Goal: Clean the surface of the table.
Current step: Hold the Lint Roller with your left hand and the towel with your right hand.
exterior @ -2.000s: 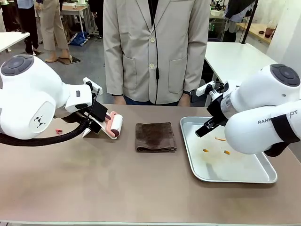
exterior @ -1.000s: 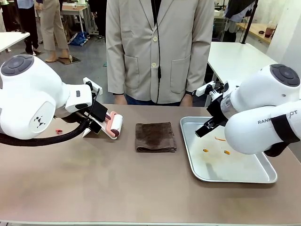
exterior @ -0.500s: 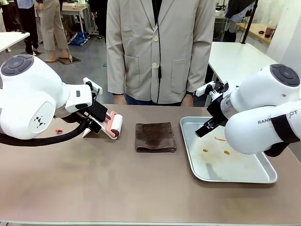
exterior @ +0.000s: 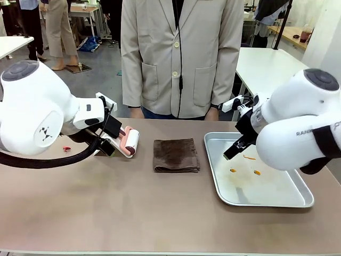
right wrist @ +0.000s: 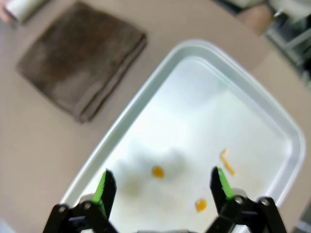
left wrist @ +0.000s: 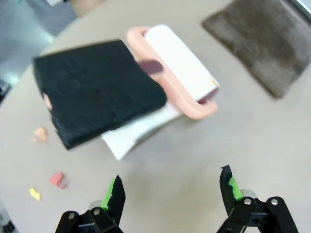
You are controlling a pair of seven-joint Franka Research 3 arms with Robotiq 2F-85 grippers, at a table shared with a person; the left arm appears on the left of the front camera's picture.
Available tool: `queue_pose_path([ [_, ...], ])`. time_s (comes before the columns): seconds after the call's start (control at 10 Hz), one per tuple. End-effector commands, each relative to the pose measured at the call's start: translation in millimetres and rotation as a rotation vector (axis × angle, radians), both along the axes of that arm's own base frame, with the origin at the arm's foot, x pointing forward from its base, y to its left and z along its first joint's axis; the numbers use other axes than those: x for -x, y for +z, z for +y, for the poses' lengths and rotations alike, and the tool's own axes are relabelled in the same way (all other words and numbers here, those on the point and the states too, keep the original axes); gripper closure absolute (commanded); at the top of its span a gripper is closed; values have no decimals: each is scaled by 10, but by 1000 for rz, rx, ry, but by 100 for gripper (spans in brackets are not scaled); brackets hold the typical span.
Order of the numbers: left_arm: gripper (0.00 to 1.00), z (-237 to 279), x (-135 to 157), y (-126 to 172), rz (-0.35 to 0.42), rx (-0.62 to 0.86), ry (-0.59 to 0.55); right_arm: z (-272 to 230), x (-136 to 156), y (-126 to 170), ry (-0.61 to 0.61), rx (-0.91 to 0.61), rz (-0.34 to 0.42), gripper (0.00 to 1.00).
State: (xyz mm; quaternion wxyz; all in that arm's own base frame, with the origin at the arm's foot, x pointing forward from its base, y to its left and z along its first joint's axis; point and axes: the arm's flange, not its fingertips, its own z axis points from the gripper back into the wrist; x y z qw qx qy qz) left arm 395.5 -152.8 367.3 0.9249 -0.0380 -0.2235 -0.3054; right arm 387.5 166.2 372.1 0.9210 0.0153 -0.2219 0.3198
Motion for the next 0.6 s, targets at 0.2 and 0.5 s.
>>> queue_pose_path([
  [0.2,0,629,213,544,267,28,38,-182,176,705,-122,-67,326,0],
  [0.5,0,1252,216,893,300,413,274,-674,353,1022,-69,-505,548,0],
])
